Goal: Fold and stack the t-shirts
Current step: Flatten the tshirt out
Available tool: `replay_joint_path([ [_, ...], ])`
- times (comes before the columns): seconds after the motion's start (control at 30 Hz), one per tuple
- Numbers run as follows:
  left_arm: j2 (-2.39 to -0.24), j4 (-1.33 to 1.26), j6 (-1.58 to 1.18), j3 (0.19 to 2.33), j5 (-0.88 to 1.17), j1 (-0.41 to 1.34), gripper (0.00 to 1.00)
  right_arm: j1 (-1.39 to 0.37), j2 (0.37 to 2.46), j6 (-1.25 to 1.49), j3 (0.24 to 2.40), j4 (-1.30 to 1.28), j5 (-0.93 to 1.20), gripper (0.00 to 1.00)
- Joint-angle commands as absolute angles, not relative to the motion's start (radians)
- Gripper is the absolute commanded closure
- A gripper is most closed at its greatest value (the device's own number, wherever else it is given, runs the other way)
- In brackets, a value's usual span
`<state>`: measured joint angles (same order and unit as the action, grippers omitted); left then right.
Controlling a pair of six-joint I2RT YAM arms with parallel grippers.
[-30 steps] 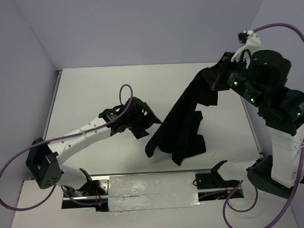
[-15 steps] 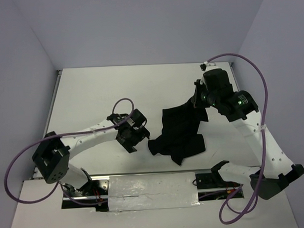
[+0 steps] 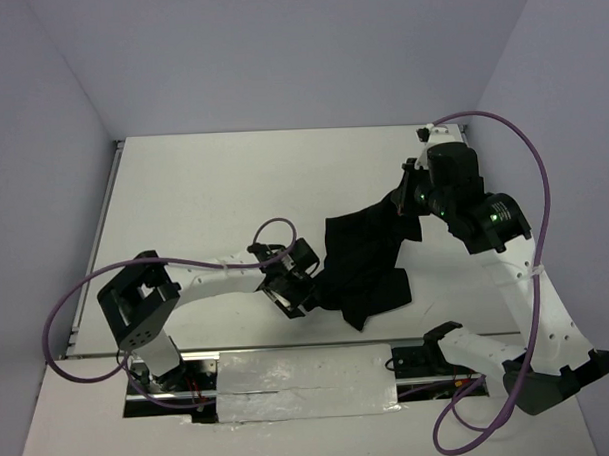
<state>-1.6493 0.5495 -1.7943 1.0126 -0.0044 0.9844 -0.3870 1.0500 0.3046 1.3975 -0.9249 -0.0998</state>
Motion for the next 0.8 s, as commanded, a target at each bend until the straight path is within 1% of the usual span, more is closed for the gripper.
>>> replay_joint_path([
  [0.0,-1.687,0.474,-1.833,0.999,0.005,0.982,0.36,-0.380,1.029,0.291,1.405,-0.864,-0.049,1.00],
  [0.07,-1.703,0.457,-1.830,0.997,0.005,0.982,0.37,-0.380,1.031,0.291,1.413,-0.864,-0.040,1.00],
  [0.1,-1.718,0.446,-1.822,1.000,0.005,0.982,0.40,-0.382,1.031,0.293,1.416,-0.864,-0.034,1.00],
  [0.17,-1.739,0.448,-1.807,1.015,-0.041,0.980,0.41,-0.380,1.031,0.296,1.420,-0.865,-0.019,1.00],
  [0.2,-1.749,0.456,-1.799,1.037,-0.051,0.982,0.46,-0.382,1.031,0.296,1.424,-0.865,-0.017,1.00],
  [0.27,-1.773,0.491,-1.784,1.060,-0.066,0.979,0.49,-0.382,1.032,0.298,1.424,-0.865,-0.011,1.00],
  [0.3,-1.779,0.500,-1.783,1.063,-0.077,0.979,0.57,-0.383,1.032,0.298,1.424,-0.864,-0.006,1.00],
  [0.37,-1.784,0.517,-1.782,1.057,-0.080,0.979,0.62,-0.382,1.035,0.298,1.424,-0.862,-0.005,1.00],
  [0.4,-1.781,0.520,-1.786,1.052,-0.083,0.980,0.70,-0.385,1.037,0.298,1.424,-0.864,-0.005,1.00],
  [0.47,-1.758,0.544,-1.787,1.054,-0.093,0.980,0.82,-0.385,1.038,0.296,1.424,-0.864,-0.005,1.00],
  [0.53,-1.737,0.593,-1.773,1.077,-0.138,0.980,0.88,-0.385,1.040,0.296,1.417,-0.862,-0.006,1.00],
  [0.57,-1.711,0.665,-1.767,1.116,-0.159,0.982,0.93,-0.385,1.043,0.298,1.416,-0.864,-0.011,1.00],
  [0.63,-1.656,0.744,-1.756,1.156,-0.239,0.982,1.00,-0.385,1.048,0.301,1.423,-0.867,-0.035,1.00],
  [0.67,-1.634,0.820,-1.755,1.189,-0.268,0.982,1.00,-0.385,1.048,0.304,1.430,-0.874,-0.047,1.00],
  [0.73,-1.579,0.889,-1.759,1.210,-0.363,0.980,1.00,-0.382,1.049,0.308,1.465,-0.887,-0.084,1.00],
  [0.77,-1.515,0.922,-1.758,1.233,-0.400,0.977,1.00,-0.380,1.048,0.313,1.483,-0.906,-0.095,1.00],
])
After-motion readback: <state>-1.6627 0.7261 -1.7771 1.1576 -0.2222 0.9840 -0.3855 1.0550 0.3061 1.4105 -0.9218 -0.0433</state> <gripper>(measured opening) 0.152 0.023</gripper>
